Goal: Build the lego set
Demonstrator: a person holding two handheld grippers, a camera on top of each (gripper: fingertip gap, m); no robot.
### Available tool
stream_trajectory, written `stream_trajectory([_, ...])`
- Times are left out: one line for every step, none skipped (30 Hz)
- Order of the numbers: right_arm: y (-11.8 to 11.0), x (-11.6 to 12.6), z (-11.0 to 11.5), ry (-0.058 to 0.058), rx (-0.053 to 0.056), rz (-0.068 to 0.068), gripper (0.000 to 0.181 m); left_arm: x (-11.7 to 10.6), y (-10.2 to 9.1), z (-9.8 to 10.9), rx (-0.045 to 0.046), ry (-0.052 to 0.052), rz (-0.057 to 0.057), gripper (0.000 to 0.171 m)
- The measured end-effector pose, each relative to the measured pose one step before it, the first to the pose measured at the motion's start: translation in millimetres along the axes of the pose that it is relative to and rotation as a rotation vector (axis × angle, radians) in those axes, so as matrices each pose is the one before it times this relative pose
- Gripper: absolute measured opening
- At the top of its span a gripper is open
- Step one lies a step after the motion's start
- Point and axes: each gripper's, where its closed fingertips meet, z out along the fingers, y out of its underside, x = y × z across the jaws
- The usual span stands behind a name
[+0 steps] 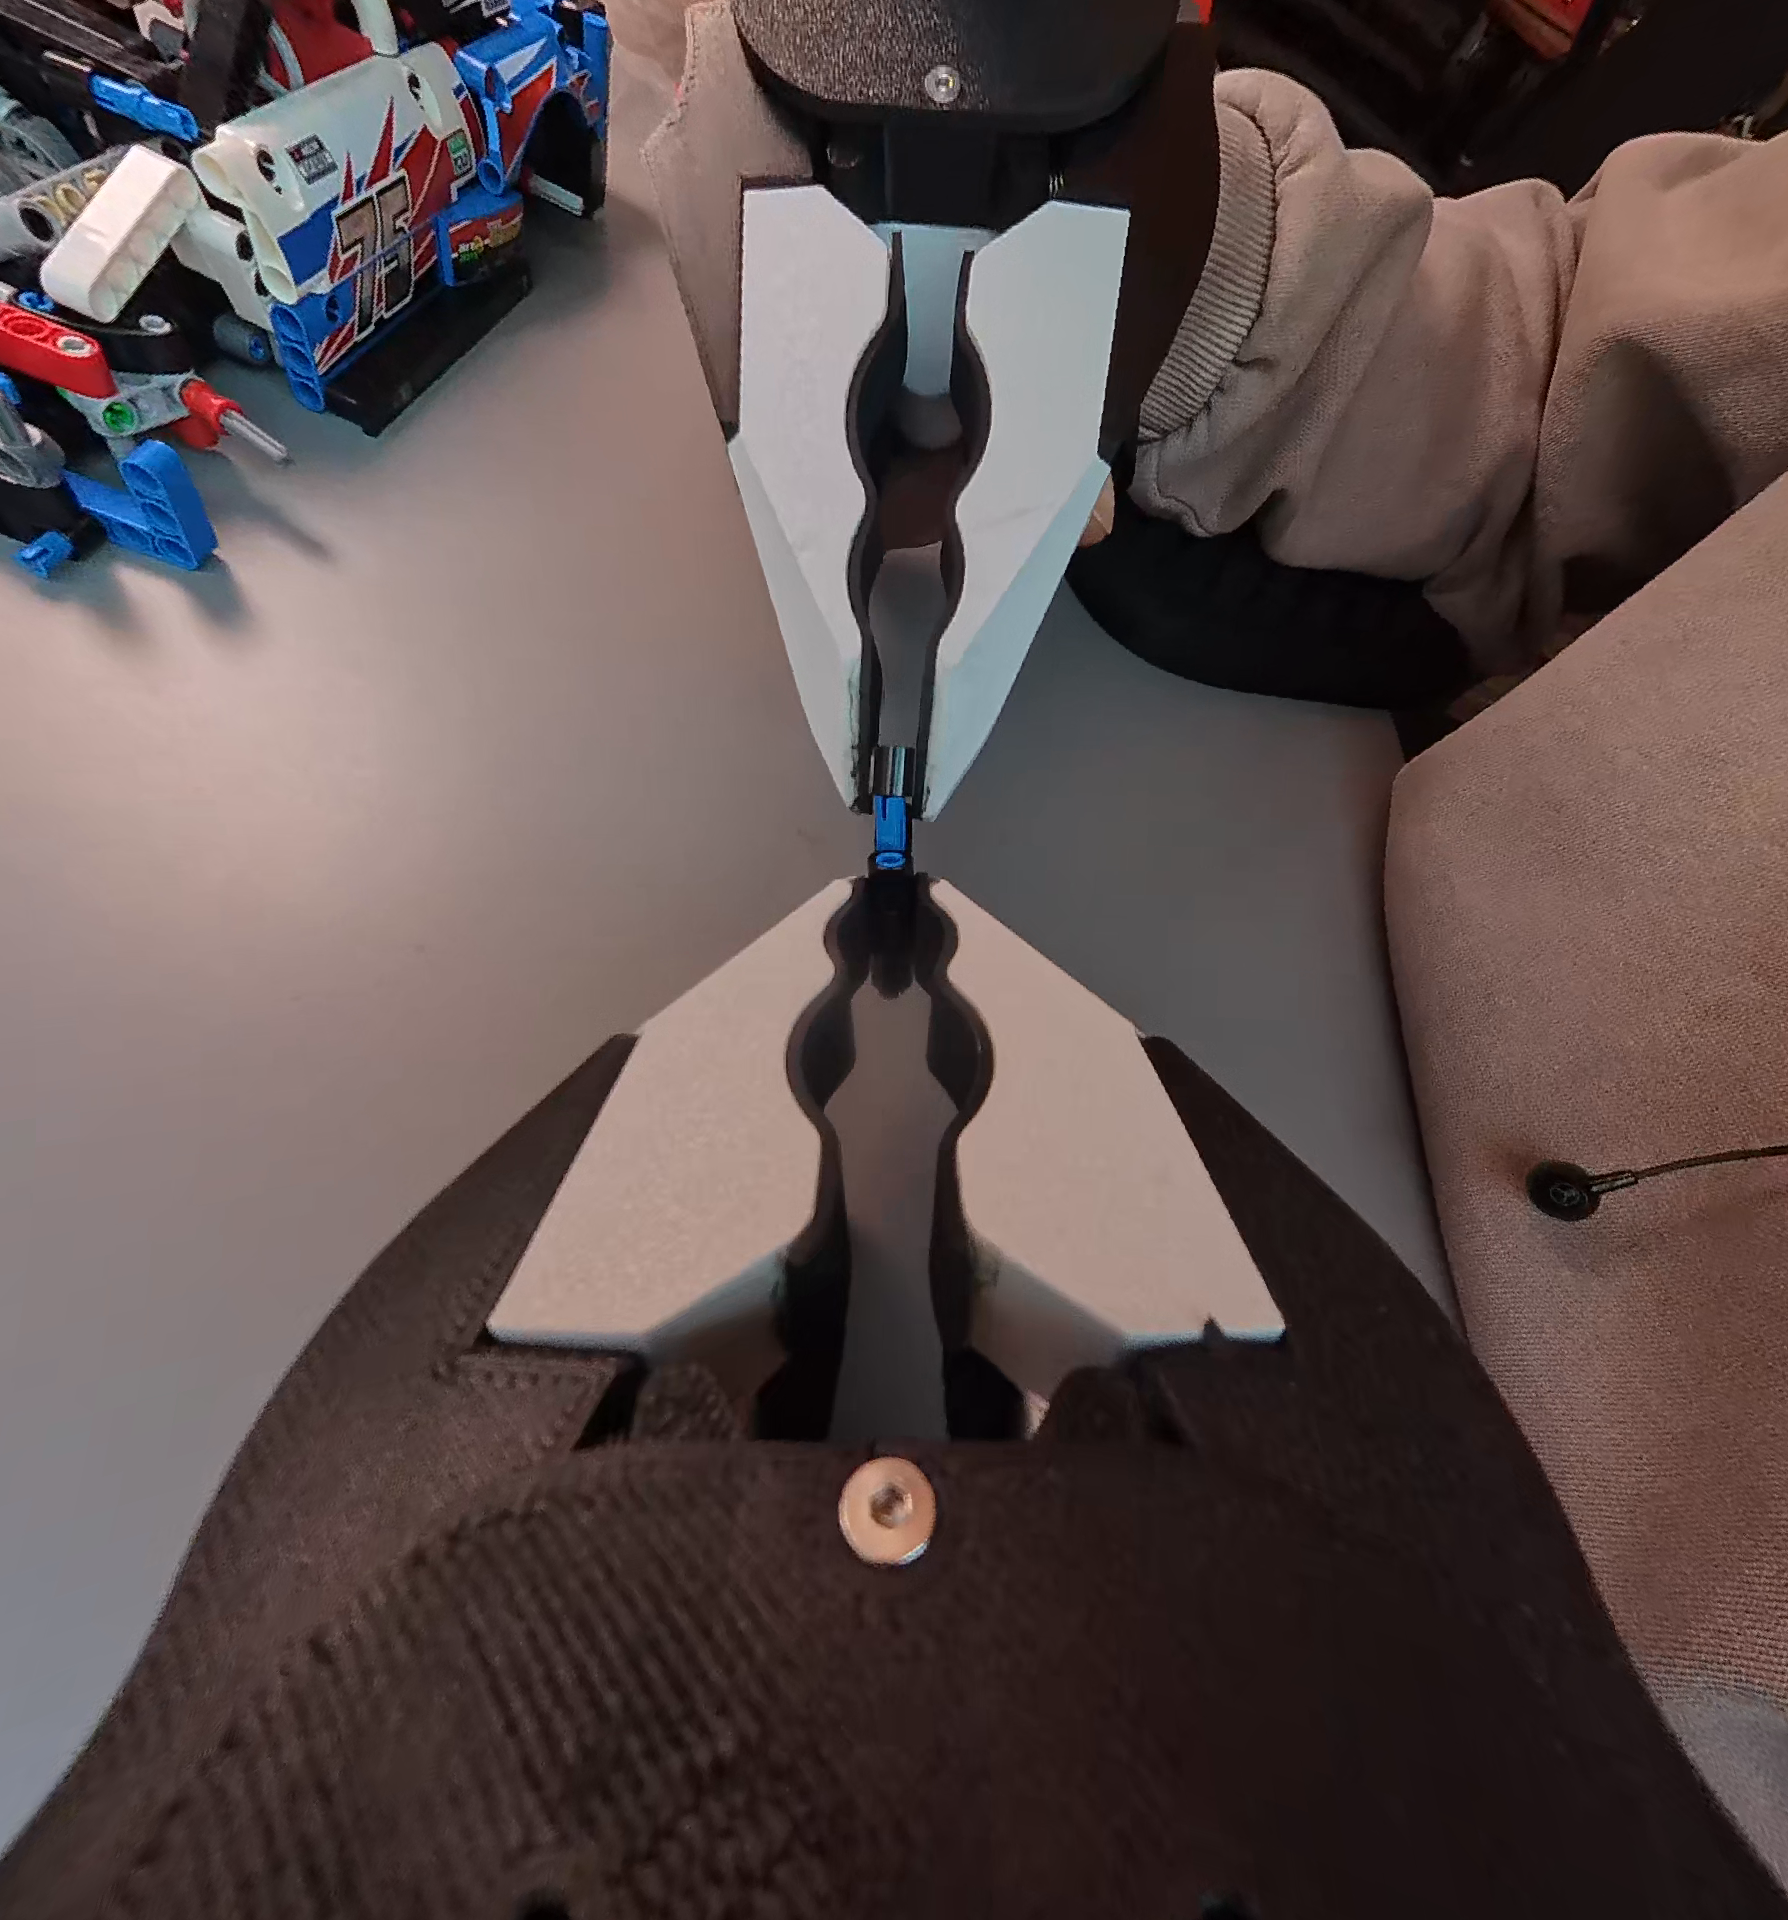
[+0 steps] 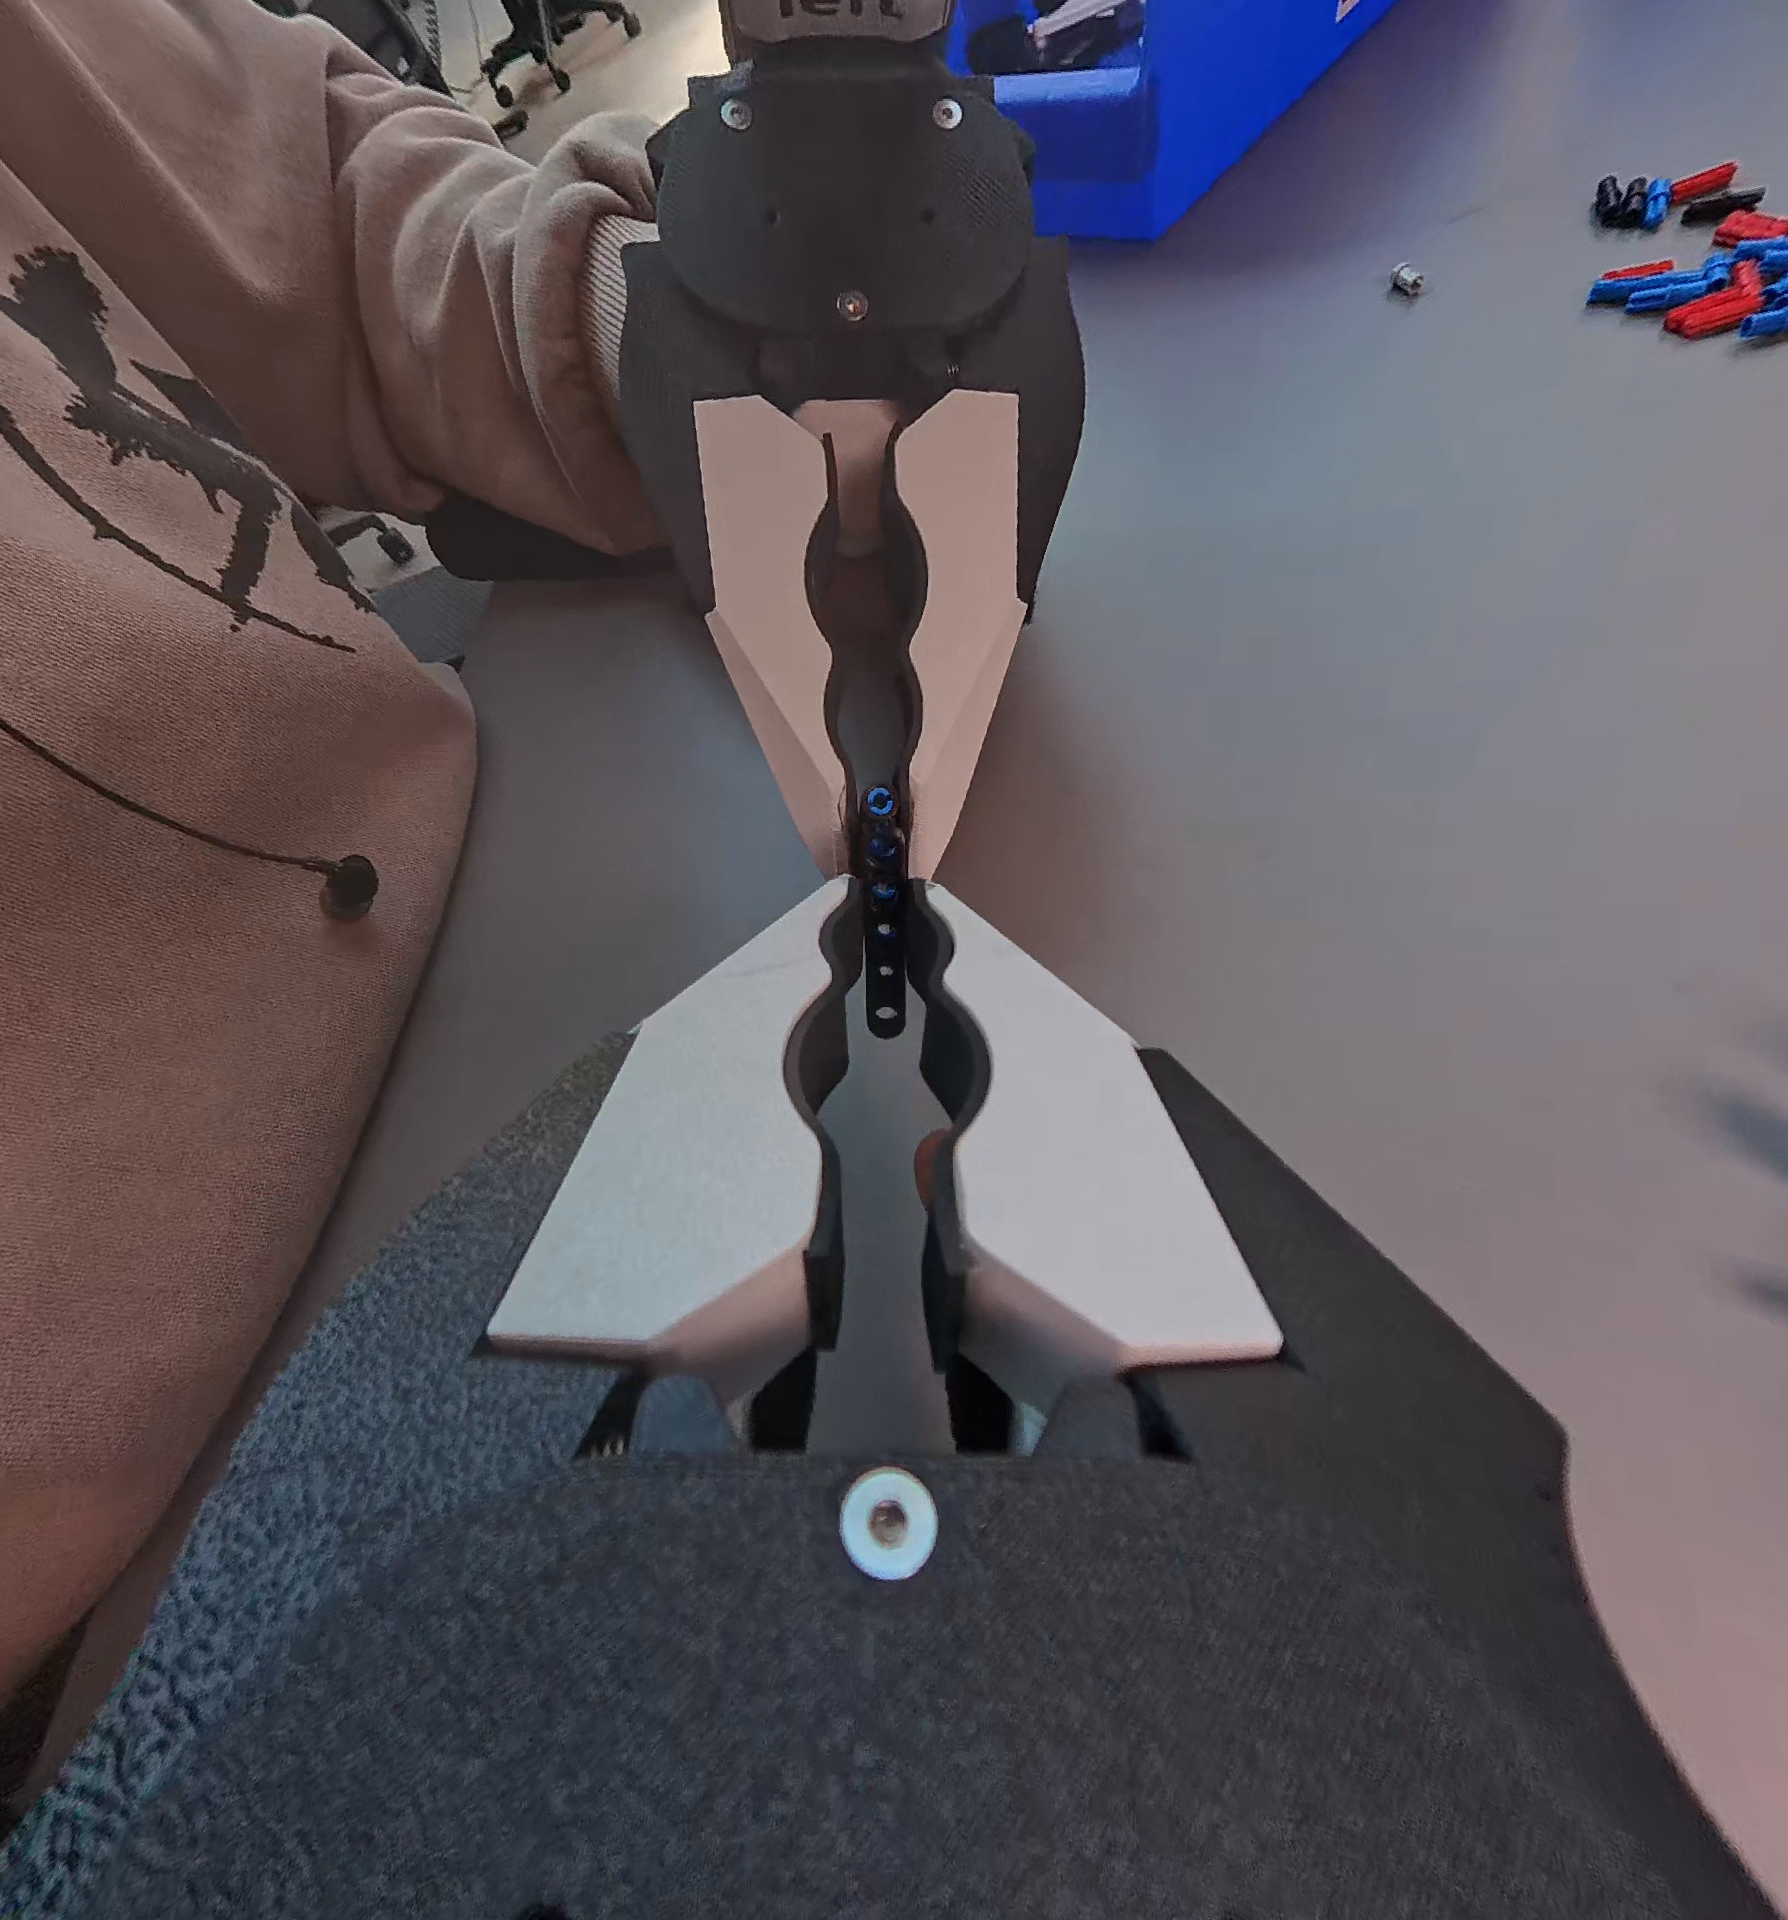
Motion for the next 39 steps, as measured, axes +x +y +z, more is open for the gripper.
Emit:
stream_trajectory([0.08, 1.19, 0.24, 0.0047, 0.0007, 0.0051, 0.005, -0.66, 0.06, -0.19, -0.00011, 0.0006, -0.0086, 0.005])
stream_trajectory([0.29, 0.06, 0.21, -0.0037, -0.002, 0.0073, 0.005, 0.83, 0.42, 0.24, -0.00201, 0.0086, -0.0077, 0.005])
stream_trajectory([1.03, -1.23, 0.24, -0.0106, -0.0066, 0.0046, 0.005, 1.26, 1.17, 0.77, -0.00787, 0.0093, -0.006, 0.005])
stream_trajectory([2.22, -1.07, 0.52, -0.0083, -0.013, 0.0026, 0.005, 0.71, 1.88, 1.31, -0.0143, 0.0007, 0.0044, 0.005])
stream_trajectory([2.77, -0.91, 0.82, -0.0075, -0.0159, 0.0029, 0.005, 1.25, 2.37, 1.53, -0.0192, 0.0012, 0.0112, 0.005])
stream_trajectory([2.97, -1.5, 0.88, -0.0095, -0.0191, 0.0003, 0.005, 1.89, 2.45, 1.68, -0.0202, 0.0045, 0.0134, 0.005])
stream_trajectory([2.62, -2.7, 0.88, -0.0132, -0.0197, -0.0072, 0.005, 2.95, 2.45, 1.55, -0.02396, 0.0121, 0.0139, 0.006])
stream_trajectory([1.64, -3.49, 1.01, -0.0167, -0.0153, -0.0085, 0.005, 1.53, 1.37, 0.43, -0.02424, -0.0004, 0.0193, 0.006])
stream_trajectory([-0.59, -0.33, 0.37, -0.0024, -0.001, 0.002, 0.005, -0.24, -0.47, -0.95, -0.01512, -0.0138, 0.0239, 0.006])
stream_trajectory([-1.74, -0.65, -0.87, -0.0091, 0.0097, 0.0079, 0.005, 1.26, -1.83, -1.7, -0.00606, 0.0038, 0.0042, 0.006])
stream_trajectory([-2.41, -1.74, -1.48, -0.0187, 0.0142, 0.014, 0.005, 1.03, -2.29, -1.64, 0.00182, 0.0091, -0.0095, 0.006])
stream_trajectory([-2.52, 0.12, -1.58, -0.0065, 0.0134, 0.0134, 0.005, -0.35, -0.77, -1.28, -0.0012, 0.0033, -0.0065, 0.006])
stream_trajectory([-1.32, 1.67, -0.92, 0.0021, 0.0063, 0.0137, 0.005, -0.59, 1.12, -0.26, -0.00935, 0.0005, -0.0014, 0.006])
stream_trajectory([0.14, 0.07, 0.06, -0.0099, -0.0013, 0.0172, 0.005, 0.39, 1.98, 0.68, -0.01026, 0.0069, -0.0015, 0.006])
stream_trajectory([1.2, 0.25, 1.21, -0.0081, -0.0068, 0.015, 0.005, 0.02, 1.29, 1.19, -0.00346, 0.0038, -0.0059, 0.006])
stream_trajectory([1.61, 1.02, 2.14, -0.0004, -0.0062, 0.0082, 0.005, -0.53, 1.51, 1.17, -0.00249, 0.0027, -0.008, 0.006])
stream_trajectory([1.56, 0.0, 1.98, -0.0043, -0.0052, 0.006, 0.005, -1.2, 2.23, 1.28, -0.00542, 0.0005, -0.0104, 0.006])
stream_trajectory([2.01, 0.11, 1.27, -0.001, -0.0086, 0.0023, 0.005, -0.82, 1.2, 0.79, 0.0019, 0.0044, -0.0142, 0.006])
stream_trajectory([1.21, 0.13, 0.37, 0.0004, -0.0032, 0.0001, 0.005, -0.64, 0.14, 0.15, 0.00815, 0.0063, -0.013, 0.006])
stream_trajectory([0.39, 0.54, -0.21, 0.002, 0.0004, 0.0021, 0.005, -0.52, -0.53, -0.61, 0.01052, 0.0069, -0.0142, 0.006])
stream_trajectory([0.6, 1.22, -0.3, 0.0066, -0.0005, 0.0032, 0.005, -1.44, -1.6, -1.1, 0.01492, 0.0017, -0.0161, 0.006])
stream_trajectory([1.96, 3.32, -0.12, 0.0176, -0.0073, 0.0036, 0.005, -2.55, -1.4, -0.87, 0.0138, -0.0048, -0.0114, 0.006])
stream_trajectory([0.06, 2.66, -0.27, 0.011, 0.0052, 0.0114, 0.005, -2.16, -1.23, -0.76, 0.01287, -0.0079, -0.0068, 0.007])
stream_trajectory([0.31, 1.67, 0.13, 0.0017, 0.0031, 0.0183, 0.005, -1.27, -0.01, -0.48, 0.00276, -0.0067, 0.0032, 0.007])
stream_trajectory([-0.18, 0.42, 0.33, -0.0042, 0.0062, 0.0155, 0.005, -1.42, -0.14, -0.43, 0.00089, -0.0124, 0.0087, 0.008])
stream_trajectory([-0.2, 0.82, 0.21, -0.0006, 0.005, 0.0149, 0.005, -1.5, -0.07, -0.27, 0.00085, -0.0148, 0.0108, 0.009])
stream_trajectory([-0.05, 0.17, -0.08, -0.0041, 0.0025, 0.0133, 0.005, -0.14, -0.01, -0.01, 0.00021, -0.0062, 0.0102, 0.009])
stream_trajectory([0.29, -0.18, 0.04, -0.0046, 0.0004, 0.0062, 0.005, 0.65, 0.16, 0.19, -0.00102, 0.0011, 0.0073, 0.009])
stream_trajectory([0.38, -0.67, 0.06, -0.0059, 0.0004, -0.0003, 0.005, 1.67, 0.06, 0.51, -0.00099, 0.0106, 0.0031, 0.008])
stream_trajectory([0.06, -0.68, -0.21, -0.0044, 0.0006, -0.0014, 0.005, 3.13, -0.28, 0.54, -0.00012, 0.023, -0.0041, 0.006])
stream_trajectory([-0.72, -1.03, -0.29, -0.0066, 0.0038, -0.001, 0.005, 1.41, 0.15, 0.82, -0.00512, 0.0117, -0.0099, 0.006])
stream_trajectory([-0.89, -0.83, -0.5, -0.0062, 0.0047, 0.0012, 0.005, 0.71, 0.41, 0.6, -0.00839, 0.0059, -0.002, 0.006])
stream_trajectory([0.13, 0.12, -0.34, -0.0016, -0.0016, 0.0028, 0.005, 0.23, -0.16, 0.37, -0.006, 0.0023, -0.0013, 0.006])
stream_trajectory([0.48, -0.67, -0.25, -0.0088, -0.0019, 0.0059, 0.005, 0.84, 0.11, 0.53, -0.00719, 0.0073, -0.0035, 0.006])
stream_trajectory([0.63, -0.71, 0.08, -0.0113, -0.0015, 0.0069, 0.005, 0.33, 0.16, 0.52, -0.00394, 0.0067, -0.0091, 0.006])
stream_trajectory([-0.17, 0.42, -0.08, -0.0034, 0.0039, 0.0062, 0.005, -0.47, -0.29, 0.44, 0.00256, 0.0046, -0.0096, 0.006])
stream_trajectory([-0.85, 0.08, 0.31, -0.0038, 0.0064, 0.0029, 0.005, -0.33, -0.26, 0.16, 0.00479, 0.0081, -0.0097, 0.006])
stream_trajectory([-0.62, -0.49, 0.56, -0.0042, 0.0029, 0.0012, 0.005, -0.14, -0.19, -0.22, 0.00428, 0.009, -0.0118, 0.006])
stream_trajectory([-0.73, -1.07, 0.76, -0.0058, 0.0014, -0.0019, 0.006, 0.18, -0.5, -0.51, 0.00531, 0.0106, -0.0124, 0.006])
